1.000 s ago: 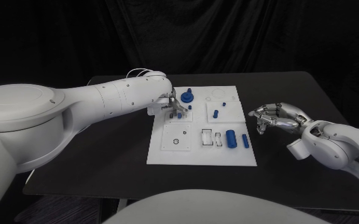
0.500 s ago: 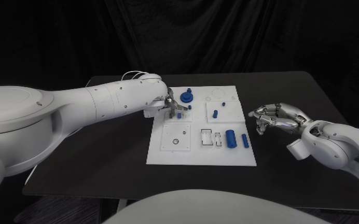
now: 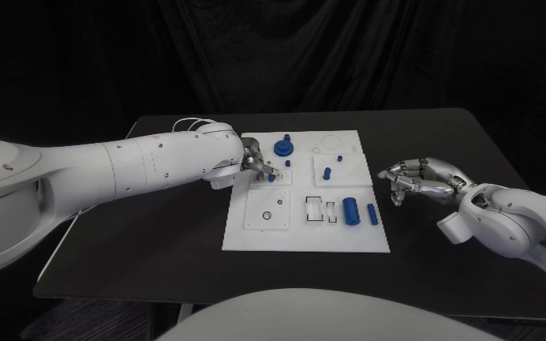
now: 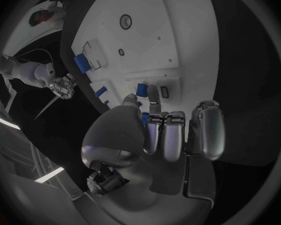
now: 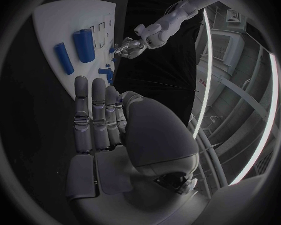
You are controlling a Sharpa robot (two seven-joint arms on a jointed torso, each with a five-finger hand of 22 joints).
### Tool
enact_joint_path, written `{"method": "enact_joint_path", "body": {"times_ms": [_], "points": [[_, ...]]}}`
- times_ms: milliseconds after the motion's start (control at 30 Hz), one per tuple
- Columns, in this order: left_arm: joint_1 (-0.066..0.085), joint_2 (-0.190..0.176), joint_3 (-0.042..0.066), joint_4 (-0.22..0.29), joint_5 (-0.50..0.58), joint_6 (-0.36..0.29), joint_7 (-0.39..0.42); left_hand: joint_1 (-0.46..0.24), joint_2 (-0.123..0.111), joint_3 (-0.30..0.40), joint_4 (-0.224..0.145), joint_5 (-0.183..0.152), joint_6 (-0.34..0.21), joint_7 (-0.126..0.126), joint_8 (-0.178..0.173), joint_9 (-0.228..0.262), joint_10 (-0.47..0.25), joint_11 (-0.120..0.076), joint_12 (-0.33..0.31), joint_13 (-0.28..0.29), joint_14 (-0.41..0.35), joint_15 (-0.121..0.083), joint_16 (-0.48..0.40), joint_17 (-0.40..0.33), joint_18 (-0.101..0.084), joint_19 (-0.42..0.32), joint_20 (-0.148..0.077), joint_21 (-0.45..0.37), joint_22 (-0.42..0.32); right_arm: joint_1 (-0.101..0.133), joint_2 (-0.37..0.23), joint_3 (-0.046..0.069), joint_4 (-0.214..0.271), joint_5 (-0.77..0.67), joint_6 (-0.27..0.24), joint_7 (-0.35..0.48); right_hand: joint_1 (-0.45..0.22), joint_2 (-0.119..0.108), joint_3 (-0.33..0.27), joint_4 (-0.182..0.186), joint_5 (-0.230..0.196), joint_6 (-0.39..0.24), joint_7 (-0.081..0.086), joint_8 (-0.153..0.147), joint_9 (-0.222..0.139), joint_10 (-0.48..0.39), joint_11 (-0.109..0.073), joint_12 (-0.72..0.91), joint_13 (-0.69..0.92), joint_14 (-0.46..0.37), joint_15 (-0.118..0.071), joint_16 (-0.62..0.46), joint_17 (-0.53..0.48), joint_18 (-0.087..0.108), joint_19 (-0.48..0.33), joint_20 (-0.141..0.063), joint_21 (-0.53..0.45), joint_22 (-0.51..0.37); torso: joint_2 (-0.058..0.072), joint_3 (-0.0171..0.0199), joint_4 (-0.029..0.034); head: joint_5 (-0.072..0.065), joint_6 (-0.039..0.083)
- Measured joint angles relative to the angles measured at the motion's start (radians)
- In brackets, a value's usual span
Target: Assemble the parts on the task board
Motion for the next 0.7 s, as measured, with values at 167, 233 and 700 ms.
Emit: {"method": "enact_joint_path", "body": {"times_ms": [167, 233, 700], "points": [[0.000, -0.022, 0.000, 0.034, -0.016, -0.032, 0.004, 0.012, 0.000, 0.000, 0.000, 0.034, -0.012, 0.000, 0.002, 0.010, -0.003, -0.003, 0.000, 0.000, 0.002, -0.005, 0.000, 0.000, 0.000, 0.000, 0.000, -0.001, 0.000, 0.000, 0.000, 0.000, -0.001, 0.000, 0.001, -0.001, 0.000, 0.000, 0.000, 0.000, 0.000, 0.000, 0.000, 0.000, 0.000, 0.000, 0.000, 0.000, 0.000, 0.000, 0.000, 0.000, -0.001, 0.000, 0.000, 0.000, 0.000, 0.000, 0.000, 0.0000, 0.0000, 0.001, 0.000], [0.000, -0.026, 0.000, 0.040, -0.021, -0.041, 0.004, 0.012, 0.000, 0.000, 0.000, 0.040, -0.020, 0.002, -0.006, 0.011, -0.003, -0.003, 0.000, 0.000, 0.002, -0.005, 0.000, 0.000, 0.000, 0.000, 0.000, -0.006, 0.000, 0.000, 0.000, 0.000, -0.001, 0.000, 0.001, -0.002, 0.000, 0.000, 0.000, 0.000, 0.000, 0.000, 0.000, 0.000, 0.000, 0.000, 0.000, 0.000, 0.000, 0.000, 0.000, 0.000, -0.001, 0.000, 0.000, 0.000, 0.000, 0.000, 0.000, 0.0000, 0.0000, 0.001, 0.000], [0.000, -0.016, 0.000, 0.039, -0.035, -0.067, 0.005, 0.026, 0.003, 0.000, 0.000, 0.069, -0.047, 0.014, -0.043, 0.000, -0.003, -0.003, 0.000, 0.000, 0.002, -0.005, 0.000, 0.000, 0.000, -0.004, -0.004, -0.035, 0.000, 0.000, -0.001, 0.000, -0.001, 0.000, 0.003, -0.004, 0.000, 0.000, 0.000, 0.000, 0.000, 0.000, 0.000, 0.000, 0.000, 0.000, 0.000, 0.000, 0.000, 0.000, 0.000, 0.000, -0.001, 0.000, 0.000, 0.000, 0.000, 0.000, 0.000, 0.0000, 0.0000, -0.001, 0.000]]}}
